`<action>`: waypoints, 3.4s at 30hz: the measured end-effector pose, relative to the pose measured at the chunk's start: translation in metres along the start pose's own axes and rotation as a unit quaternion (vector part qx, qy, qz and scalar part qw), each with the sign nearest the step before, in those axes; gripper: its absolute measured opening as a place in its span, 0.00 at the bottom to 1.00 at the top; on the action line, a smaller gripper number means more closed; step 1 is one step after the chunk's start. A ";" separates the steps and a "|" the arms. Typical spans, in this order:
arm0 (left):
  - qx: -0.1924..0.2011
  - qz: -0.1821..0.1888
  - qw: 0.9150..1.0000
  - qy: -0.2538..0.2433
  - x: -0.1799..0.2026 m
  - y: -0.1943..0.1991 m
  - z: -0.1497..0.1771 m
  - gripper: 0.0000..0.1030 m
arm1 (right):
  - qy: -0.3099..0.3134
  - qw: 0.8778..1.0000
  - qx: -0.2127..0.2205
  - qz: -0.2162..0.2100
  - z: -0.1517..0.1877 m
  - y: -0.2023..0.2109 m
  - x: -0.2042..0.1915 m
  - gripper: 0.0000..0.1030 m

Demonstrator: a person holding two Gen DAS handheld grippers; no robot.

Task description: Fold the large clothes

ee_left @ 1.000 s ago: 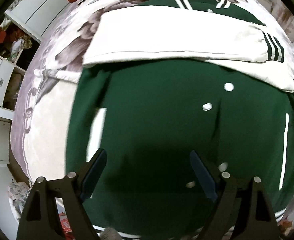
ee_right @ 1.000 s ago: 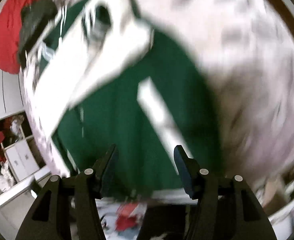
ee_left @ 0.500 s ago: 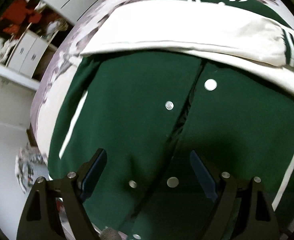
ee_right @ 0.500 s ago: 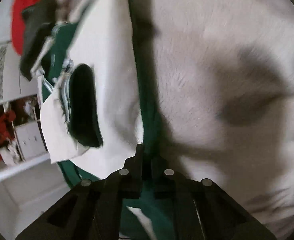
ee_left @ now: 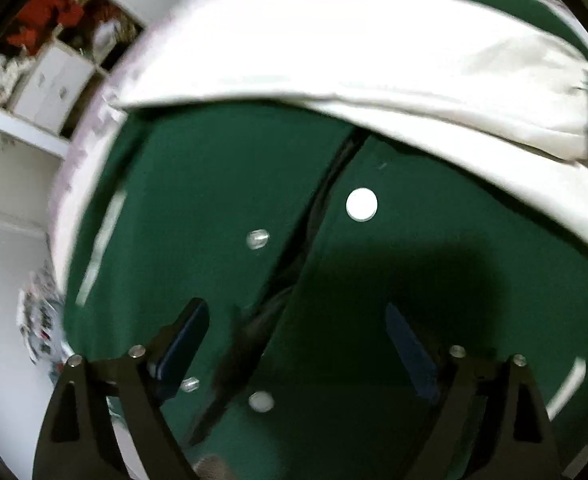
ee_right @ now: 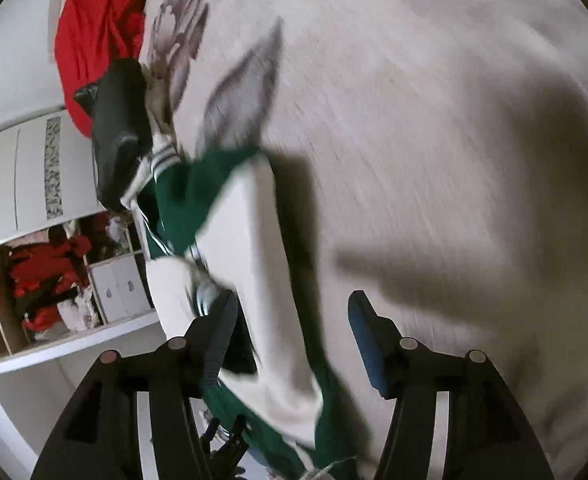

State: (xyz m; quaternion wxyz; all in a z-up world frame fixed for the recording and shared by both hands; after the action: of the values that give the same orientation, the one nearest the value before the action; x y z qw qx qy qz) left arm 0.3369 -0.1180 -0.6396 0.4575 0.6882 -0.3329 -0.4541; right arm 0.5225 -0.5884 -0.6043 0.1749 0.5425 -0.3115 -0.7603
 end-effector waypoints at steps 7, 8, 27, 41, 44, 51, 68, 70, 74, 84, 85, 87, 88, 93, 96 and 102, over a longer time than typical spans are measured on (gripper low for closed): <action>0.019 0.050 0.998 0.038 -0.017 -0.020 0.003 1.00 | -0.017 0.999 -0.027 -0.013 -0.046 -0.086 -0.025 0.38; 0.023 0.064 0.997 0.044 -0.021 -0.021 0.005 1.00 | 0.007 1.000 -0.018 0.010 -0.043 -0.090 -0.036 0.12; -0.039 0.148 0.984 -0.088 0.022 0.093 0.143 1.00 | 0.085 0.982 -0.066 0.153 0.022 -0.002 -0.034 0.60; -0.004 0.078 0.980 -0.184 0.082 0.056 0.221 0.57 | 0.087 0.990 -0.064 0.095 0.066 -0.001 0.026 0.68; 0.018 0.097 0.981 -0.169 0.074 0.066 0.212 0.22 | 0.091 0.993 -0.065 0.049 0.045 -0.033 0.015 0.69; 0.057 0.109 0.983 -0.134 0.043 0.097 0.198 0.16 | 0.072 0.990 -0.118 -0.036 0.027 -0.110 -0.017 0.71; 0.118 0.178 0.976 0.040 -0.127 0.174 0.133 0.15 | 0.207 0.969 -0.063 0.120 0.109 -0.105 -0.286 0.09; 0.113 0.198 0.971 0.072 -0.165 0.166 0.123 0.15 | 0.234 0.959 -0.059 0.150 0.124 -0.125 -0.336 0.09; 0.101 0.221 0.962 0.125 -0.240 0.135 0.104 0.15 | 0.263 0.942 -0.060 0.199 0.153 -0.198 -0.424 0.09; 0.026 0.276 0.942 0.189 -0.355 -0.021 0.074 0.15 | 0.314 0.875 -0.077 0.360 0.193 -0.447 -0.504 0.08; 0.016 0.283 0.940 0.189 -0.359 -0.038 0.072 0.15 | 0.319 0.867 -0.075 0.376 0.194 -0.465 -0.501 0.08; -0.003 0.303 0.934 0.191 -0.363 -0.064 0.070 0.16 | 0.315 0.858 -0.070 0.400 0.194 -0.494 -0.495 0.08; -0.014 0.318 0.927 0.198 -0.365 -0.077 0.070 0.16 | 0.311 0.855 -0.069 0.409 0.193 -0.505 -0.491 0.08; -0.072 0.401 0.880 0.243 -0.374 -0.099 0.073 0.23 | 0.316 0.843 -0.104 0.422 0.189 -0.524 -0.475 0.16; -0.069 0.386 0.891 0.230 -0.377 -0.077 0.077 0.34 | 0.325 0.866 -0.134 0.356 0.205 -0.491 -0.482 0.46; -0.036 0.302 0.933 0.192 -0.385 -0.038 0.090 0.79 | 0.270 0.904 -0.175 0.282 0.273 -0.367 -0.418 0.59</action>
State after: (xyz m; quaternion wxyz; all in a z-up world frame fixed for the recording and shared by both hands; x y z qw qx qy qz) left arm 0.1139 0.2023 -0.5668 0.6525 0.6128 -0.4140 -0.1654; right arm 0.4404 0.0149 -0.4894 0.5511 0.5776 -0.2545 -0.5458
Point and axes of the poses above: each gripper's, at about its wrist camera, not at the fingertips, and y roughly against the way its jaws point, x to its right, z to its underside, the point moved 4 cm from there along -y, roughly the way its jaws point
